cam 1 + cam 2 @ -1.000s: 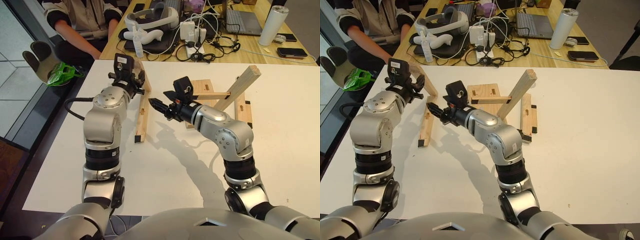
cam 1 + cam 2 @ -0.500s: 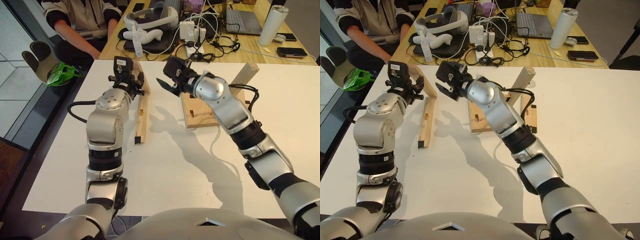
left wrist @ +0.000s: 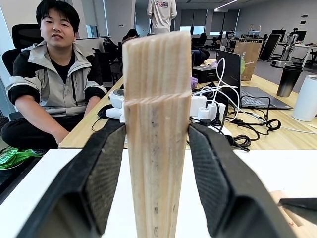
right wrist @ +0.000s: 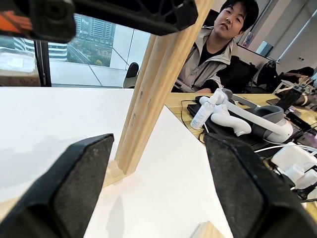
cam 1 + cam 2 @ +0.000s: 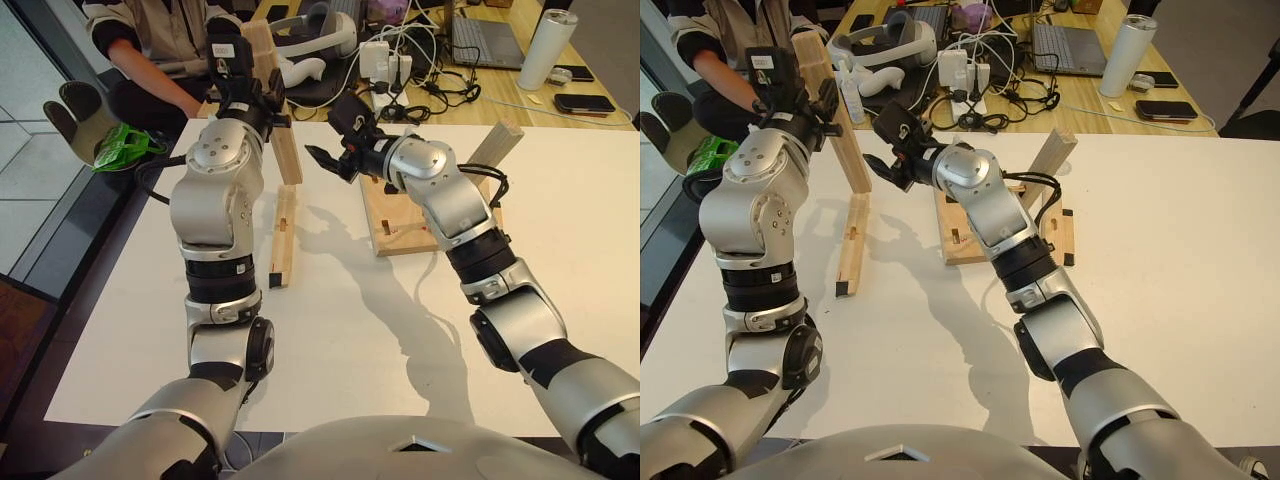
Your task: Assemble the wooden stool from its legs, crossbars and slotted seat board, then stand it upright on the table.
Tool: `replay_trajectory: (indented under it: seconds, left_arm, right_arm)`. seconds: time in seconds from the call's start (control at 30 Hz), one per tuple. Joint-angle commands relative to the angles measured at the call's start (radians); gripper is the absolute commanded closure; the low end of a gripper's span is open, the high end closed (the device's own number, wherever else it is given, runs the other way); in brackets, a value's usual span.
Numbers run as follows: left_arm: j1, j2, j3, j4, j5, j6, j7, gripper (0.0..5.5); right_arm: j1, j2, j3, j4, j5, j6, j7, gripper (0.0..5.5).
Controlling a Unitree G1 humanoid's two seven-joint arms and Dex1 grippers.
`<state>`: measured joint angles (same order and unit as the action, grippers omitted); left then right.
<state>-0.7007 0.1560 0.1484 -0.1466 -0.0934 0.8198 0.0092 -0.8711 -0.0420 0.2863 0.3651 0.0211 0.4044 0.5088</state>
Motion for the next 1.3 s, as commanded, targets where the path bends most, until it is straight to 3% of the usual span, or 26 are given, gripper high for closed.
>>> replay_trajectory:
  seconds: [0.03,0.83,1.17,1.3]
  left_arm:
    - [-0.026,0.019,-0.002,-0.044,-0.01,0.009,-0.015,3.45]
    - [-0.062,0.025,-0.009,-0.17,-0.191,0.084,-0.132,3.45]
    - [-0.053,0.032,-0.018,-0.171,-0.197,0.08,-0.125,3.45]
    - [-0.055,0.032,-0.017,-0.17,-0.197,0.078,-0.122,3.45]
  right_arm:
    - [-0.063,0.018,-0.054,0.04,0.026,0.022,-0.004,2.1]
    - [-0.129,0.04,-0.115,0.126,0.035,-0.027,-0.011,2.1]
    - [-0.116,0.064,-0.177,0.064,0.137,0.014,0.022,3.84]
    - [-0.111,0.067,-0.182,0.051,0.155,0.036,0.033,4.23]
